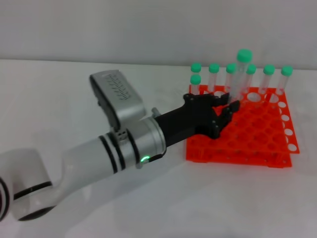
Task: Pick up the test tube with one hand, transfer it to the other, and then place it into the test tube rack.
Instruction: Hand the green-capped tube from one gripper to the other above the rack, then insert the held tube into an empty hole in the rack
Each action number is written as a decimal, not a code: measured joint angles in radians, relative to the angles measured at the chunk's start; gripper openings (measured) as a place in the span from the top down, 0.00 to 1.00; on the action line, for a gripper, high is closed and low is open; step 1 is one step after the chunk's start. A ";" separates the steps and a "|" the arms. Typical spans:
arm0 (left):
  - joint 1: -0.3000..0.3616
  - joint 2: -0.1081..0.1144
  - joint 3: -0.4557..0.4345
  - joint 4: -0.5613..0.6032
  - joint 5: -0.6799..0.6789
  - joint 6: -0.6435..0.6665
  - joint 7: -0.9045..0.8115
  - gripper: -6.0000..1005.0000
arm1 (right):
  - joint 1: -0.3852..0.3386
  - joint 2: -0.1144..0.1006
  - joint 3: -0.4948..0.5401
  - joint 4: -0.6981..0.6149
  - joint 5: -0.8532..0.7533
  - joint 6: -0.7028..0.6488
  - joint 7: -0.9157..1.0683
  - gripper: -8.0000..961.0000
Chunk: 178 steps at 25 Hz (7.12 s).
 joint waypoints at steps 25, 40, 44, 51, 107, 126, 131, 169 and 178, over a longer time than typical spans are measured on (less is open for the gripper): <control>-0.063 -0.006 -0.002 0.031 0.086 -0.082 0.057 0.78 | 0.142 -0.016 -0.107 -0.126 -0.398 0.336 0.172 0.17; -0.055 -0.006 -0.002 0.039 0.086 -0.076 0.066 0.78 | 0.162 0.018 -0.135 -0.119 -0.410 0.325 0.182 0.26; -0.051 -0.005 -0.002 0.041 0.086 -0.074 0.065 0.78 | 0.156 0.018 -0.134 -0.118 -0.407 0.323 0.179 0.32; -0.044 -0.003 -0.002 0.041 0.085 -0.072 0.065 0.77 | 0.152 0.018 -0.134 -0.113 -0.405 0.311 0.172 0.56; 0.539 -0.003 -0.341 0.050 -0.206 0.241 0.488 0.12 | 0.291 0.101 -0.171 -0.138 -0.438 0.009 0.091 0.72; 0.573 -0.002 -0.338 0.008 -0.351 0.244 0.481 0.12 | 0.380 0.103 -0.342 -0.133 -0.439 -0.214 0.156 0.71; 0.572 -0.002 -0.339 0.010 -0.352 0.243 0.478 0.12 | 0.376 0.101 -0.343 -0.134 -0.459 -0.228 0.171 0.70; 0.542 0.000 -0.340 0.005 -0.353 0.202 0.470 0.12 | 0.381 0.113 -0.414 -0.098 -0.470 -0.366 0.194 0.69; 0.541 0.000 -0.341 0.005 -0.353 0.202 0.470 0.12 | 0.372 0.115 -0.445 -0.092 -0.466 -0.381 0.207 0.44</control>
